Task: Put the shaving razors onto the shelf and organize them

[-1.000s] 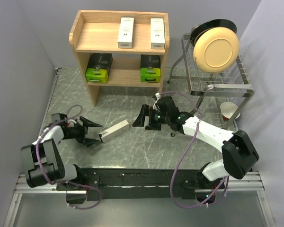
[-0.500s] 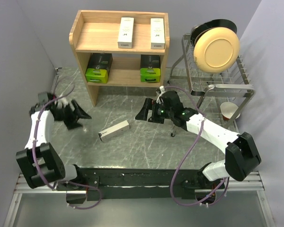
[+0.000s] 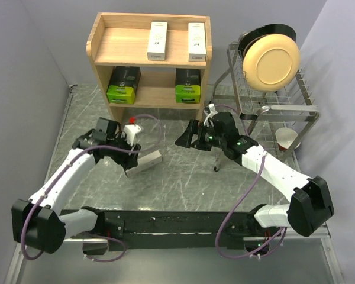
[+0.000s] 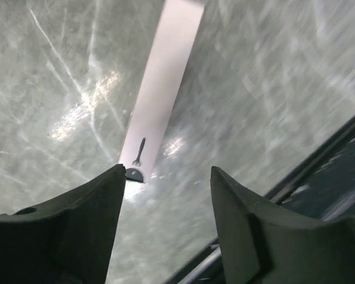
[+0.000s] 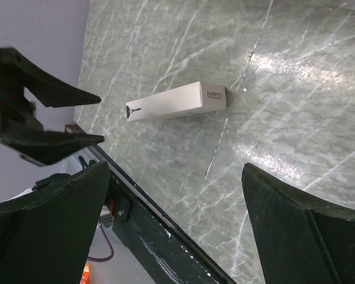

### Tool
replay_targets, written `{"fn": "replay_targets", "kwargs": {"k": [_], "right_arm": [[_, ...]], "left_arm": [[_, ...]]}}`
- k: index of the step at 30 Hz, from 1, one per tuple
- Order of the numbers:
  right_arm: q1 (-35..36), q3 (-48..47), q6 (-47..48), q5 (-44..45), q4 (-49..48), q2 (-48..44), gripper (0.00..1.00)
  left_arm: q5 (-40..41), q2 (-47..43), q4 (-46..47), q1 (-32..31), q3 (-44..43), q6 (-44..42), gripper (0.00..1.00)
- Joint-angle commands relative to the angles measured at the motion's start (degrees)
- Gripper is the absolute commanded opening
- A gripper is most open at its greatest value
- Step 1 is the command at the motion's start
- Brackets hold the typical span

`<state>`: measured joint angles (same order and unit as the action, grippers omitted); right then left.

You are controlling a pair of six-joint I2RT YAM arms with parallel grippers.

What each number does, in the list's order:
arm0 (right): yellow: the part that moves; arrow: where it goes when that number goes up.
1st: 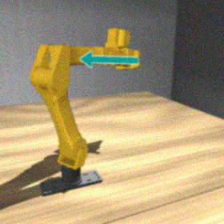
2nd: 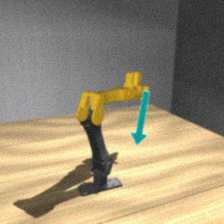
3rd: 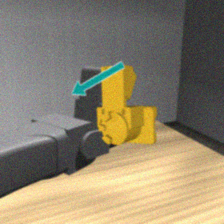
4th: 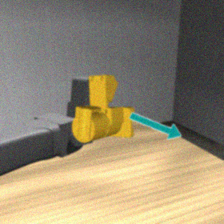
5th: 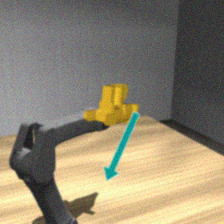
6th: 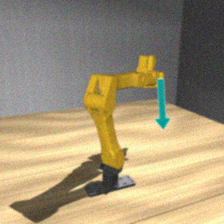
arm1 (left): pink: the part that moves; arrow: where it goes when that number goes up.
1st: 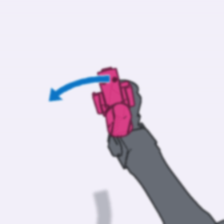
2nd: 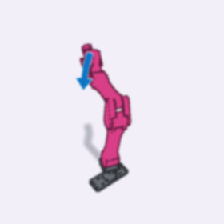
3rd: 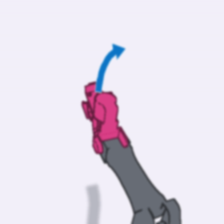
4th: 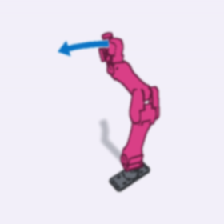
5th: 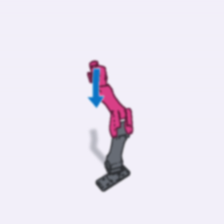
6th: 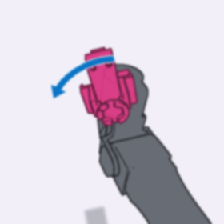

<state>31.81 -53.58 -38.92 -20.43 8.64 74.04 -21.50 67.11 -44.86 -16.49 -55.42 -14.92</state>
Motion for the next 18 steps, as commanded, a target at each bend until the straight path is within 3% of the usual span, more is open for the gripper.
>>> {"fn": "replay_targets", "kwargs": {"k": [1, 14, 18], "right_arm": [[-2.4, 1.4, -0.1, 1.6, 0.8, -3.9, 1.00], [-4.7, 2.2, 0.7, 1.0, 1.4, -5.4, 1.00], [-4.7, 1.8, 0.7, 0.7, 0.8, -5.0, 1.00]], "left_arm": [[8.7, 0.0, 5.3, -1.9, 2.4, -12.5, 0.67], [10.9, 9.0, 12.6, -7.4, 8.6, -16.0, 0.70], [12.4, 9.9, 14.1, -7.5, 9.2, -14.5, 0.65]]}}
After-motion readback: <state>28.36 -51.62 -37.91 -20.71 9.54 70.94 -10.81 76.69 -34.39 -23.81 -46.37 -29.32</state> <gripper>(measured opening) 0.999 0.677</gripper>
